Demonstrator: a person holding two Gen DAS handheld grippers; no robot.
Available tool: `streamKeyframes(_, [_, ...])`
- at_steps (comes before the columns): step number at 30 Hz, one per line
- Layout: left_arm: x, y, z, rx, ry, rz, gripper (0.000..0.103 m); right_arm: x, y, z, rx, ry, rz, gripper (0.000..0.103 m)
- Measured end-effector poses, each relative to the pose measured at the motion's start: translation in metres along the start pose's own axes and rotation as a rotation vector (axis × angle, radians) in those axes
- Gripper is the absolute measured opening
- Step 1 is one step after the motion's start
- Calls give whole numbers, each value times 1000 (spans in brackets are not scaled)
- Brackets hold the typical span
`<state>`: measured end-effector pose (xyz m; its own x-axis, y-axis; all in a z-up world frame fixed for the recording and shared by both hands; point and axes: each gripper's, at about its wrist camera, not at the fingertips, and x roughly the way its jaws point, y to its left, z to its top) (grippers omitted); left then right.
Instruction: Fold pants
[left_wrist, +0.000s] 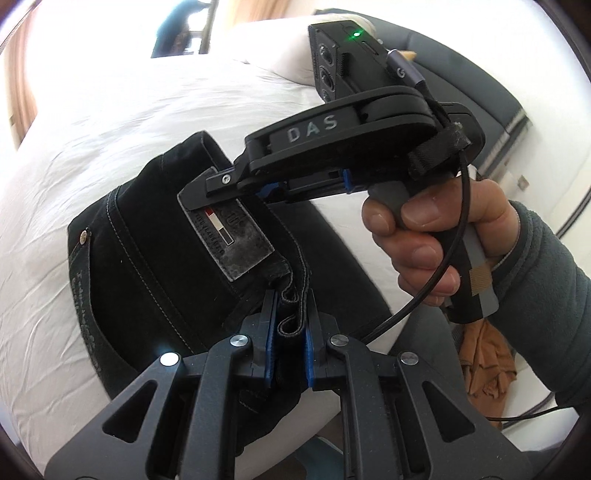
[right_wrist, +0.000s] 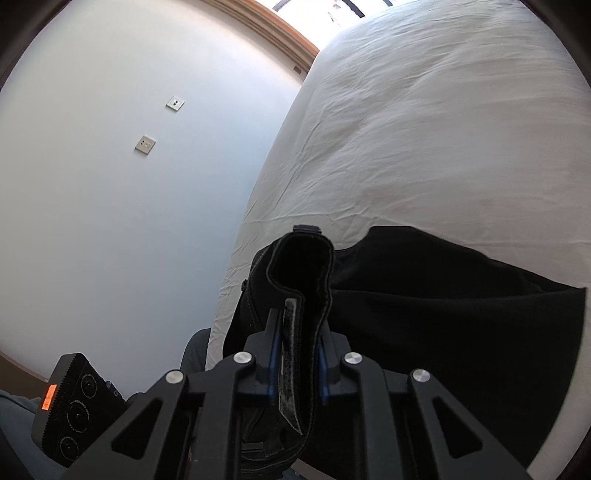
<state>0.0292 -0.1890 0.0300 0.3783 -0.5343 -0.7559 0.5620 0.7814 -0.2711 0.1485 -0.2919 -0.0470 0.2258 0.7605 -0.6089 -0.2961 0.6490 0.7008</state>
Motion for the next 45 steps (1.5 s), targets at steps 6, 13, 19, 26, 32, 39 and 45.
streamKeyframes(6, [40, -41, 27, 105, 49, -48, 10, -42, -46, -15, 69, -57, -38, 16])
streamKeyframes(13, [101, -65, 44, 138, 140, -89, 10, -65, -104, -35, 149, -79, -85, 15])
streamKeyframes(19, [132, -59, 57, 137, 175, -82, 10, -66, -138, -39, 202, -87, -82, 15])
streamKeyframes(26, [146, -34, 53, 54, 189, -118, 15, -53, -165, -46, 261, -83, -45, 17])
streamKeyframes(32, [84, 4, 60, -51, 102, -202, 61, -71, -166, -49, 300, -129, -77, 35])
streamKeyframes(39, [8, 102, 40, -197, -60, -110, 62, -107, -120, -37, 222, -193, -148, 41])
streamKeyframes(45, [28, 117, -13, -174, 8, -61, 62, -45, -36, 12, 39, -66, 117, 47])
